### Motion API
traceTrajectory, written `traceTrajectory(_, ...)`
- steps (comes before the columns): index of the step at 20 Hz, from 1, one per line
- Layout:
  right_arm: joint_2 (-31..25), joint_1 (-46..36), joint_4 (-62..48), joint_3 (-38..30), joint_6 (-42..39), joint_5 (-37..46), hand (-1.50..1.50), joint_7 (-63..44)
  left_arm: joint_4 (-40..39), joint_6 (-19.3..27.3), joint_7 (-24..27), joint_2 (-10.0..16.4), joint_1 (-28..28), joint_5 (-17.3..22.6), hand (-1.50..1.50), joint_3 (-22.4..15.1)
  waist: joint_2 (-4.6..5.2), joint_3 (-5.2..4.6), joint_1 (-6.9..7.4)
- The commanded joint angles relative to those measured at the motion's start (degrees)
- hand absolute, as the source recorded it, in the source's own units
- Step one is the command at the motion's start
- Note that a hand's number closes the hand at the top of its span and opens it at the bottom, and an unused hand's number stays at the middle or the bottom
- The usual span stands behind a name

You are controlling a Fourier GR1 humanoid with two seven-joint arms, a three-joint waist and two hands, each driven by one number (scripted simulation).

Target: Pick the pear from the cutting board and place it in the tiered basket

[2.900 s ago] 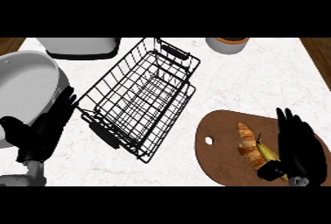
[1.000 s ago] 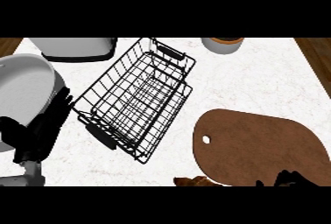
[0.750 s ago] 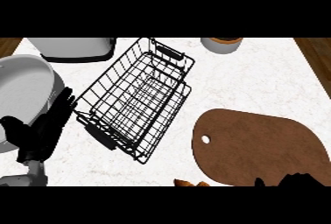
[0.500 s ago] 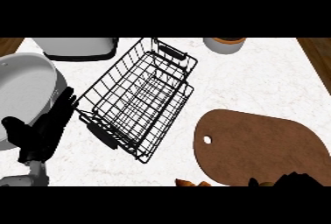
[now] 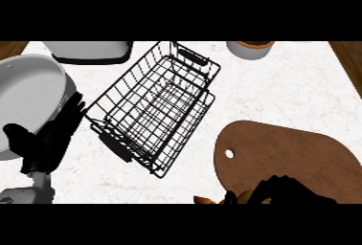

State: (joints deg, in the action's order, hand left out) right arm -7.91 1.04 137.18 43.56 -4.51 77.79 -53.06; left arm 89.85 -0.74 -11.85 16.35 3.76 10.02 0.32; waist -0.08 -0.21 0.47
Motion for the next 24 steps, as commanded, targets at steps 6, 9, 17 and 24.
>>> traceTrajectory(6,7.8,-29.4,-15.1,-1.1,-3.7,-6.0,1.50,-18.4,-3.1,-0.2,2.3,-1.0,0.9,-1.5,0.00,0.0,0.30,0.01,0.93)
traceTrajectory(9,7.8,-36.7,-18.9,-1.9,-2.6,-10.9,1.50,-22.8,0.1,0.2,-2.0,-1.4,2.7,-0.6,0.00,-0.7,0.08,0.06,1.19)
traceTrajectory(17,7.9,-48.6,-35.2,-9.4,1.3,-20.1,1.50,-24.3,-1.0,-1.7,-0.5,-0.6,1.3,-0.1,0.00,0.3,0.14,0.09,1.58)
traceTrajectory(24,7.9,-51.9,-44.4,-8.0,8.3,-23.3,1.50,-24.0,-2.9,-0.1,-2.5,-1.1,6.7,-1.1,0.00,0.9,0.18,0.16,0.55)
